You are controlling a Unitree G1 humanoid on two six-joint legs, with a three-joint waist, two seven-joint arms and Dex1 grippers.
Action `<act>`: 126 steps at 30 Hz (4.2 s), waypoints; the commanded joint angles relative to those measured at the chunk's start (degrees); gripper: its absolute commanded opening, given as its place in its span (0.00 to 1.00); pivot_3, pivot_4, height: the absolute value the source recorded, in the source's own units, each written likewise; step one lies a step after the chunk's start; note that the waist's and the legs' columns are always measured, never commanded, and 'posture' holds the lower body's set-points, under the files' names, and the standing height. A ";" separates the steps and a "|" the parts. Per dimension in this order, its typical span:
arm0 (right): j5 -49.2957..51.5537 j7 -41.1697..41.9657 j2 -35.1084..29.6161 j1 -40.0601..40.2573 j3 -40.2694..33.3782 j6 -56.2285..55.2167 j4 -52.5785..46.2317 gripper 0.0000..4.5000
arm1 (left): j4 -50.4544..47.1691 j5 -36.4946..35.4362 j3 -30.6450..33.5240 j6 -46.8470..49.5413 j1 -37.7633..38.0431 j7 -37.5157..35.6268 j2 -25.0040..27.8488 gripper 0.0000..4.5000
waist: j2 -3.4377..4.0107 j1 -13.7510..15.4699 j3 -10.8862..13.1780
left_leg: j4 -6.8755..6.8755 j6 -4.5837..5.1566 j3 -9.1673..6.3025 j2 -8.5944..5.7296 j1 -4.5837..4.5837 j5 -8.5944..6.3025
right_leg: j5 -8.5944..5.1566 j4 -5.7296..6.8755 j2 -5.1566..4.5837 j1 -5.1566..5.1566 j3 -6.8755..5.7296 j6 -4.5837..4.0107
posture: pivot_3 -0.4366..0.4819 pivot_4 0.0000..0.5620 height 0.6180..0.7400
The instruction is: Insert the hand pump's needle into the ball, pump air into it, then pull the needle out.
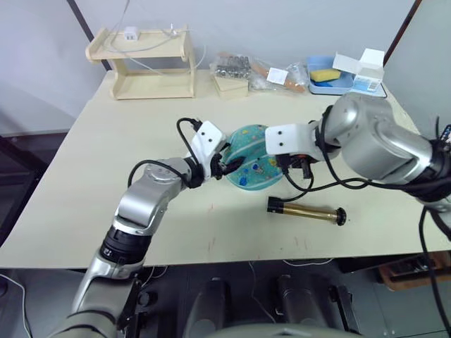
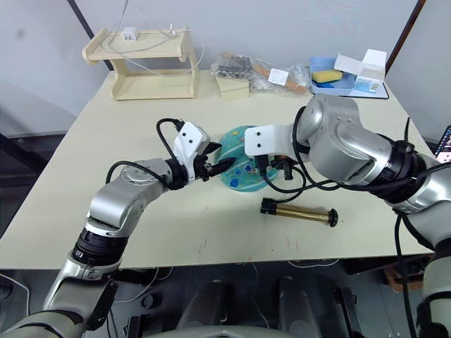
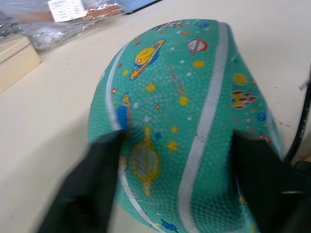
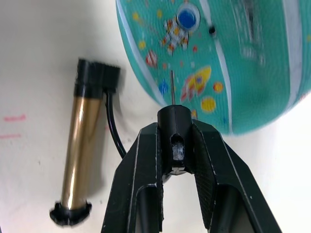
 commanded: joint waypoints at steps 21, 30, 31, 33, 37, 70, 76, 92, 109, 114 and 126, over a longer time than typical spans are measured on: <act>-4.26 -4.83 7.91 -1.75 -0.79 0.80 9.52 0.07 | 1.35 0.69 -0.02 4.28 -1.34 -0.08 -3.18 0.00 | 0.00 -0.17 0.00 | 0.05 0.00 0.00 -0.01 -0.02 0.00 | 0.00 0.02 0.00 -0.01 0.02 0.00 | 0.48 0.27 1.00; -5.23 -3.40 9.44 -1.75 -0.08 -0.73 10.43 0.07 | -0.36 1.17 -0.46 4.41 -0.40 0.41 -3.41 0.00 | 0.00 -0.14 0.00 | 0.06 0.00 0.00 -0.01 -0.02 0.00 | 0.00 0.02 0.00 -0.01 0.02 0.00 | 0.48 0.27 1.00; -5.39 -3.15 9.57 -1.76 0.00 -0.80 10.42 0.07 | -0.74 1.20 -0.46 4.46 -0.14 0.41 -3.33 0.00 | 0.00 -0.15 0.00 | 0.05 0.00 0.00 -0.01 -0.03 0.00 | 0.00 0.01 0.00 -0.01 0.02 0.00 | 0.48 0.27 1.00; -5.70 -2.79 9.73 -1.72 0.09 -0.97 10.42 0.07 | -1.36 1.28 -0.45 4.57 0.30 0.41 -3.25 0.00 | 0.00 -0.17 0.00 | 0.05 0.00 0.00 -0.01 -0.03 0.00 | 0.00 0.01 -0.01 -0.01 0.03 0.00 | 0.48 0.27 1.00; -6.47 -2.19 10.32 -1.62 0.22 -1.89 11.47 0.07 | -2.05 1.51 -0.43 4.62 0.77 0.40 -3.11 0.00 | 0.00 -0.18 0.00 | 0.06 0.00 0.00 -0.01 -0.03 0.00 | 0.00 0.01 -0.01 -0.01 0.03 0.00 | 0.48 0.27 1.00; -10.74 3.15 9.09 0.71 -0.02 -5.66 11.41 0.07 | -1.63 2.61 -0.58 3.62 1.95 0.33 -2.91 0.00 | 0.00 -0.23 0.00 | 0.05 0.00 -0.01 -0.01 -0.01 0.00 | 0.00 0.01 -0.01 0.00 0.03 0.00 | 0.48 0.27 1.00; -10.19 3.29 9.59 0.02 -2.01 -5.57 11.49 0.07 | -1.75 2.82 -0.89 3.62 2.25 0.37 -2.84 0.00 | 0.00 -0.24 0.00 | 0.05 0.00 -0.01 -0.01 -0.01 0.00 | 0.00 0.01 -0.01 0.00 0.03 0.00 | 0.48 0.27 1.00; -10.48 3.25 10.45 -0.67 -3.32 -6.77 12.84 0.07 | -2.12 3.15 -0.82 3.51 2.90 0.31 -2.74 0.00 | 0.00 -0.27 0.00 | 0.05 0.00 -0.02 -0.01 -0.01 0.00 | 0.00 0.01 -0.01 -0.01 0.04 0.00 | 0.48 0.27 1.00; -10.94 4.16 10.55 0.52 -2.65 -7.58 13.40 0.07 | -2.22 3.18 -0.66 3.57 2.72 0.34 -2.64 0.00 | 0.00 -0.26 0.00 | 0.05 0.00 -0.02 -0.01 -0.01 0.00 | 0.00 -0.01 -0.01 -0.01 0.04 0.00 | 0.48 0.27 1.00; -10.94 4.53 10.42 1.01 -2.39 -7.63 12.78 0.07 | -2.26 3.18 -0.67 3.59 2.65 0.31 -2.63 0.00 | 0.00 -0.26 0.00 | 0.05 0.00 -0.02 -0.01 -0.01 0.00 | 0.00 0.00 -0.01 -0.01 0.04 0.00 | 0.48 0.27 1.00; -11.29 5.45 10.55 1.95 -1.89 -8.10 11.47 0.07 | -2.59 3.23 -0.84 3.69 2.89 0.34 -2.64 0.00 | 0.00 -0.27 0.00 | 0.05 0.00 -0.01 -0.01 -0.01 0.00 | 0.00 0.00 0.00 -0.01 0.04 0.00 | 0.48 0.27 1.00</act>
